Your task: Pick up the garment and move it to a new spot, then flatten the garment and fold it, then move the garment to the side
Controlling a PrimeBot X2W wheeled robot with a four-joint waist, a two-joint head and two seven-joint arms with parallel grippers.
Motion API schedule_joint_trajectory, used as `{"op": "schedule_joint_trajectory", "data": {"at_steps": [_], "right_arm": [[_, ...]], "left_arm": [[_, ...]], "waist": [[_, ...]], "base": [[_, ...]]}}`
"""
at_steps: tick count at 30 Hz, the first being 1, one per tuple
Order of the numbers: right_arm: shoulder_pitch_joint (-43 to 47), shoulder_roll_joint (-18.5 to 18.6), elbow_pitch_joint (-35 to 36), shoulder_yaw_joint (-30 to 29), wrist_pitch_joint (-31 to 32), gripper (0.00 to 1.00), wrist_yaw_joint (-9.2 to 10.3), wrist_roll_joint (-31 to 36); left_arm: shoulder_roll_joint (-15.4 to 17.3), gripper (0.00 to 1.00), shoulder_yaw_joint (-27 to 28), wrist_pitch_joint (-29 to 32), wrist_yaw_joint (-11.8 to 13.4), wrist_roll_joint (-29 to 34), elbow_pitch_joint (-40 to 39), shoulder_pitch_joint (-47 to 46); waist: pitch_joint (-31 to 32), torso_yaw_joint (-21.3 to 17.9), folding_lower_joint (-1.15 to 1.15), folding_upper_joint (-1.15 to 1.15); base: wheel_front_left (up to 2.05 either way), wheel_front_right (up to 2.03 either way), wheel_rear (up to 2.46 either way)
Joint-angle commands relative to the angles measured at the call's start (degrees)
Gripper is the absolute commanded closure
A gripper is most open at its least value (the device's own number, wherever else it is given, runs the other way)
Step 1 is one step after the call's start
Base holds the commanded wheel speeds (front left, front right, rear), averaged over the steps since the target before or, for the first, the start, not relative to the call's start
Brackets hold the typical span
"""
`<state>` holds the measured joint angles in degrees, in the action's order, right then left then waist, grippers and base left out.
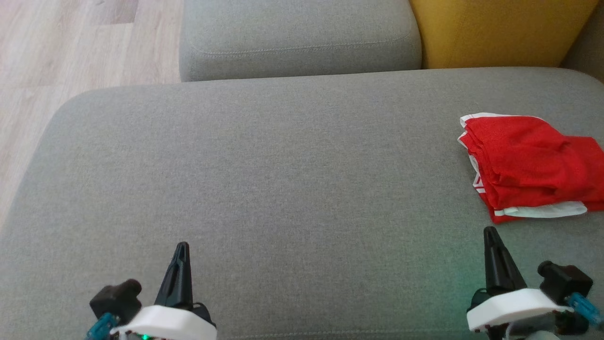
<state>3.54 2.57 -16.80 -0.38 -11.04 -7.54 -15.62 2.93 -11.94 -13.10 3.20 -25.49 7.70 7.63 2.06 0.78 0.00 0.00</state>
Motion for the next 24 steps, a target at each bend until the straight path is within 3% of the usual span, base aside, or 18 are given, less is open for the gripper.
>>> {"op": "schedule_joint_trajectory", "data": {"at_steps": [1, 24], "right_arm": [[-2.94, 0.09, 2.03, -0.27, 0.36, 1.00, 0.01, -1.59], [-4.42, 0.14, 2.19, -1.57, 4.13, 1.00, 0.02, -18.01]], "left_arm": [[0.51, 1.00, 1.12, 0.38, -0.54, -1.35, -1.60, -3.18], [1.18, 1.00, 3.81, 3.71, -2.81, -16.59, 0.24, -5.54]], "waist": [[-0.02, -0.01, 0.00, 0.00], [-0.50, -0.17, 0.00, 0.00]], "base": [[0.00, 0.00, 0.00], [0.00, 0.00, 0.00]]}}
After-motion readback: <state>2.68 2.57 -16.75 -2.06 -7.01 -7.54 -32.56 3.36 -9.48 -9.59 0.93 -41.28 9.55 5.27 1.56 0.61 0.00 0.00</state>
